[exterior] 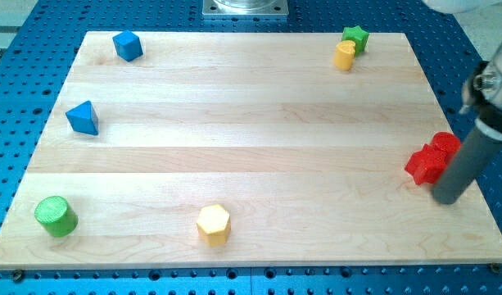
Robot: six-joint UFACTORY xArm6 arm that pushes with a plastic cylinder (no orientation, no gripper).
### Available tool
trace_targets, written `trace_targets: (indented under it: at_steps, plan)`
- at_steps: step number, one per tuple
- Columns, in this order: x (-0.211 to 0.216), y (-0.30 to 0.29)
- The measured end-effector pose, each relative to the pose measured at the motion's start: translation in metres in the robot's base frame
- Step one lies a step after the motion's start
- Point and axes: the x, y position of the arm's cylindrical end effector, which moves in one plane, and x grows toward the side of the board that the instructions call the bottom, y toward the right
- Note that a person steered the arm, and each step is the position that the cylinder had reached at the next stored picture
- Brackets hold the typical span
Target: Place the red circle right to the heart
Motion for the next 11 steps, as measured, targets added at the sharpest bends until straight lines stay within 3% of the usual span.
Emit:
trace_targets:
  at_steps: [1,3,4,5,6,8,9,10,11]
  plan:
    - [-0.033,0.015]
    - [-0.117,-0.014]
    - [-0.098,0.001]
    - [-0.139,-0.014]
    - [-0.209,-0.041]
    - [-0.206,-0.051]
    - [-0.233,-0.05]
    - [-0.181,-0.048]
    - [-0.105,0.013]
